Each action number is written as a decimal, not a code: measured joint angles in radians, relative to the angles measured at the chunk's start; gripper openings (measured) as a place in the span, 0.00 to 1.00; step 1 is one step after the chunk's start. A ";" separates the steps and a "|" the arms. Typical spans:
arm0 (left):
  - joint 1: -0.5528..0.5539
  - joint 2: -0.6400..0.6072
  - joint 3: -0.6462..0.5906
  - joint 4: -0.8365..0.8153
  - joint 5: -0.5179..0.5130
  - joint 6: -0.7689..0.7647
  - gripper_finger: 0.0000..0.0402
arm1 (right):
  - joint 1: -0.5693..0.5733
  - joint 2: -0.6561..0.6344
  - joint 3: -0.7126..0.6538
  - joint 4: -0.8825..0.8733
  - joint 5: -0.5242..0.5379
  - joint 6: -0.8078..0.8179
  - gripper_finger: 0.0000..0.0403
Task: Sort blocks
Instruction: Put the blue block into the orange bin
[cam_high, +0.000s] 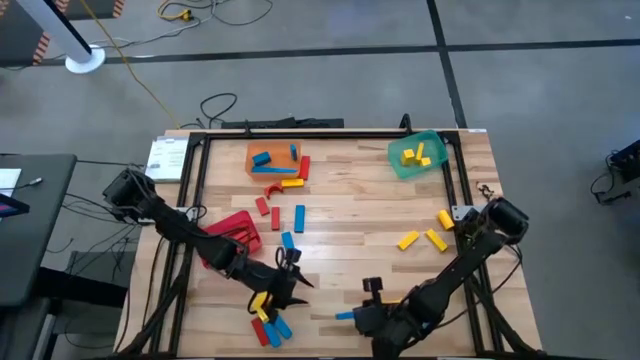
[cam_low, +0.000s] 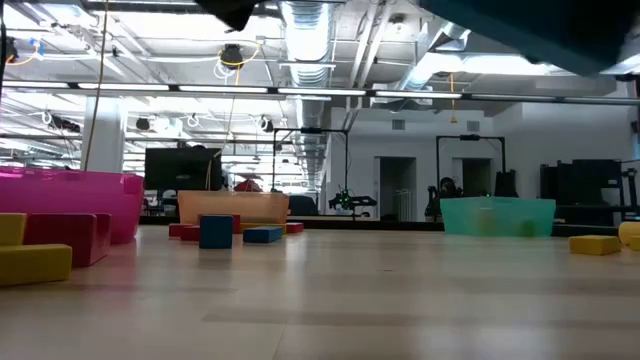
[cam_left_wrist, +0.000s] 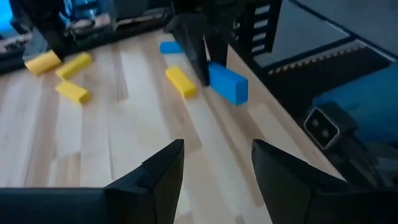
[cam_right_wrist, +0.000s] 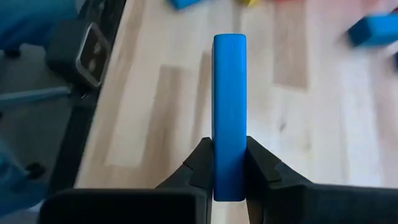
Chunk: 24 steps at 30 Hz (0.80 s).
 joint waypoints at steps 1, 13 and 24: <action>0.001 0.000 0.000 0.010 0.000 0.011 0.46 | -0.008 -0.001 0.008 0.000 0.009 -0.025 0.16; 0.002 0.000 0.000 0.098 -0.039 0.099 0.46 | -0.131 -0.004 0.080 0.054 0.015 -0.240 0.16; 0.002 0.000 0.000 0.092 -0.186 0.161 0.46 | -0.216 -0.004 0.123 0.054 0.034 -0.245 0.16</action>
